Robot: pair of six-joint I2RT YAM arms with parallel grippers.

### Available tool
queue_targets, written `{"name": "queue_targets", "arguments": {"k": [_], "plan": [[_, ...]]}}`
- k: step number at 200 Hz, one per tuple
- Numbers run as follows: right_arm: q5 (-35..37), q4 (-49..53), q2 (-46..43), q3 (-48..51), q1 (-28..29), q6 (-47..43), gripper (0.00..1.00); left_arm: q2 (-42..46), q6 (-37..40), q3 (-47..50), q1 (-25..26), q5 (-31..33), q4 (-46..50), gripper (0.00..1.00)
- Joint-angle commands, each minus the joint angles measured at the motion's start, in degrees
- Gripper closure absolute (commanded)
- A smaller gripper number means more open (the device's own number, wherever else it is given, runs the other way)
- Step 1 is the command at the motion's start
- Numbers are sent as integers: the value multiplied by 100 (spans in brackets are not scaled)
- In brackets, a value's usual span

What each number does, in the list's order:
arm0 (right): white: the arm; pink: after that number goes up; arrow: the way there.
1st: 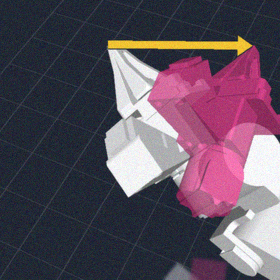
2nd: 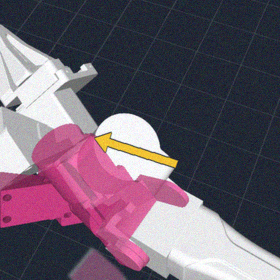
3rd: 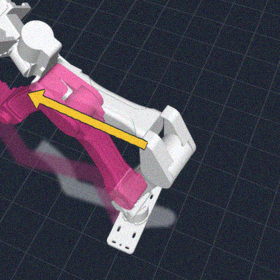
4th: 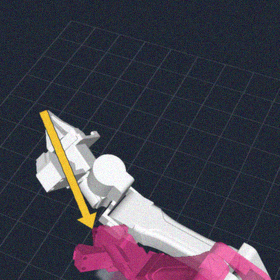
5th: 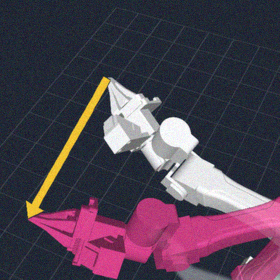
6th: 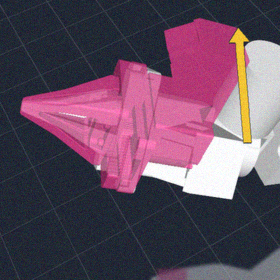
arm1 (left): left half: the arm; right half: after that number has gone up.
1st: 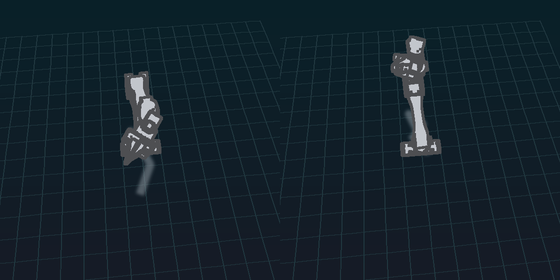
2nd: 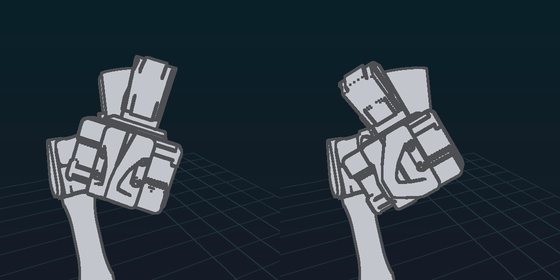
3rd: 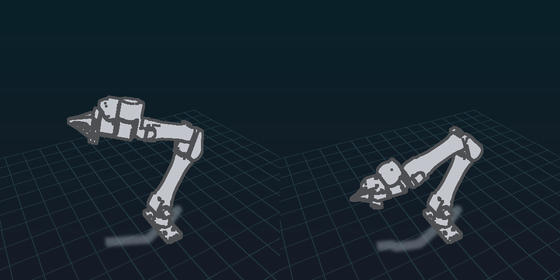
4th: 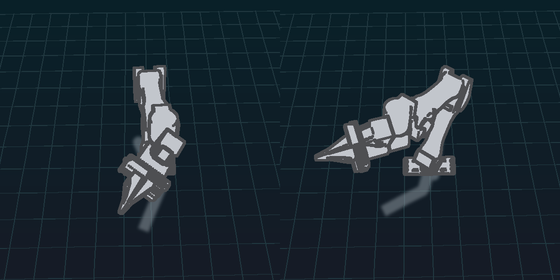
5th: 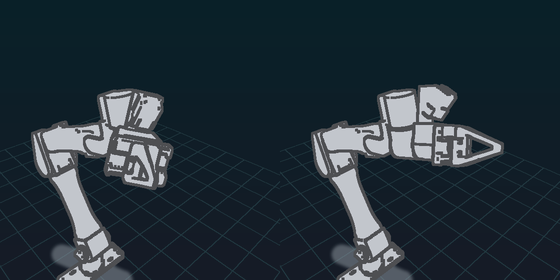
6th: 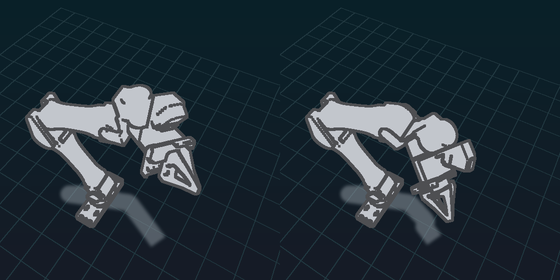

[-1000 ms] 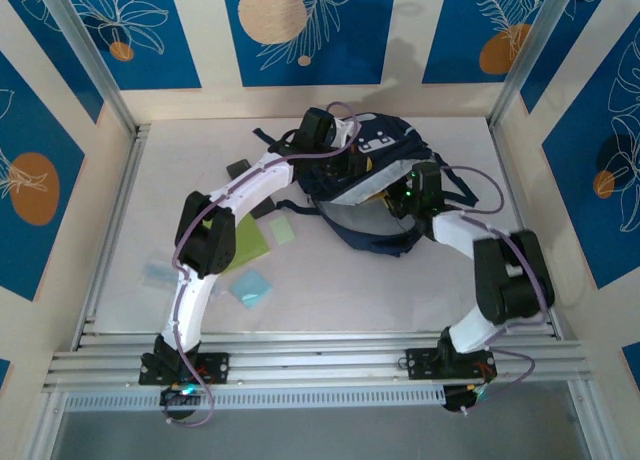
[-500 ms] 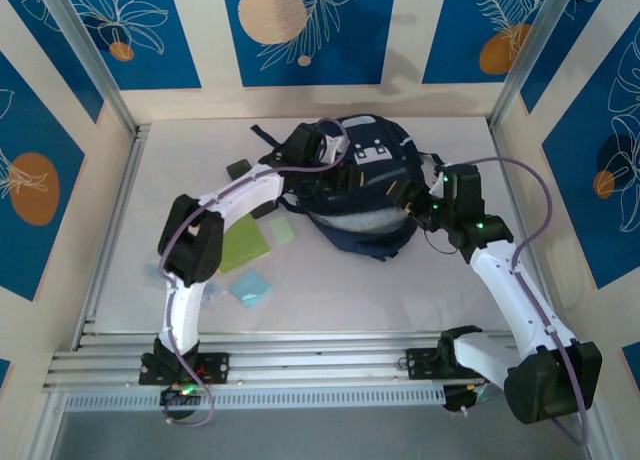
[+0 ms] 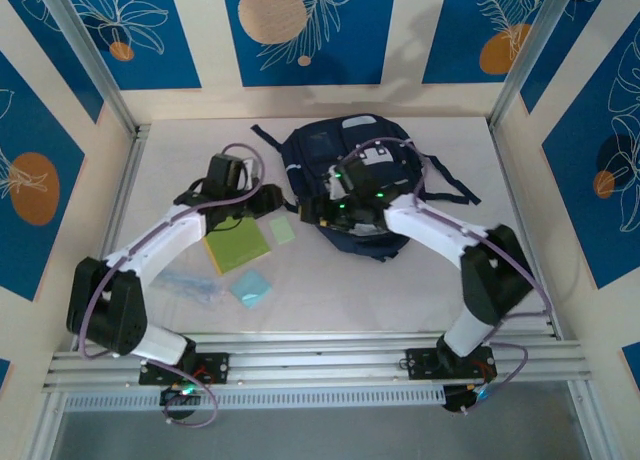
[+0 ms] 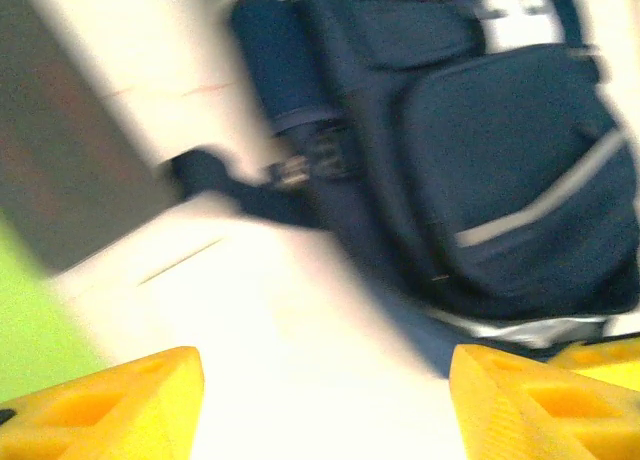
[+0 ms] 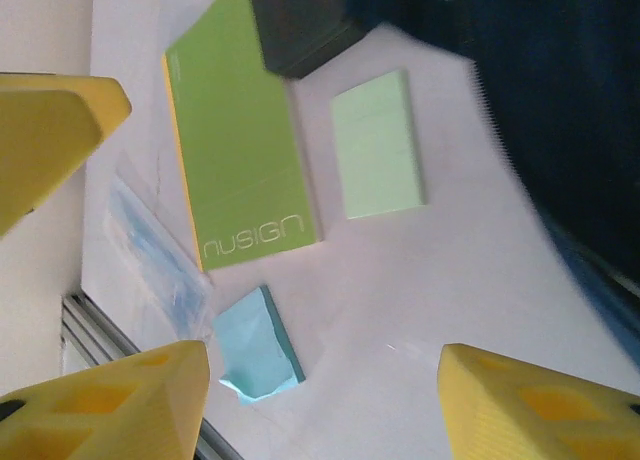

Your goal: Pack the student bag

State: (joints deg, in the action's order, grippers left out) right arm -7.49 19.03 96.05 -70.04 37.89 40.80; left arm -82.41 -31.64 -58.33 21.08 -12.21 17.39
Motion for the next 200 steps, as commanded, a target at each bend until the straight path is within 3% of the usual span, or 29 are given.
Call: {"name": "queue_targets", "arguments": {"k": [1,47,88,128,200], "plan": [[185,-43,603,-673,383,-454,38,462,-64,594,-275,539,530,34],[206,427,2194,-2171,755,-808,42,958,-266,1747,-802,912,338,35],[358,1054,3288,-3367,939,-754,44,799,-374,2256,-1018,939,19,40],[616,1333,3792,-3858,1101,-749,45,414,-257,2405,-1071,960,-103,48],[215,1611,4114,-4461,1365,-806,51,177,-326,2543,-1071,773,-288,53]]}}
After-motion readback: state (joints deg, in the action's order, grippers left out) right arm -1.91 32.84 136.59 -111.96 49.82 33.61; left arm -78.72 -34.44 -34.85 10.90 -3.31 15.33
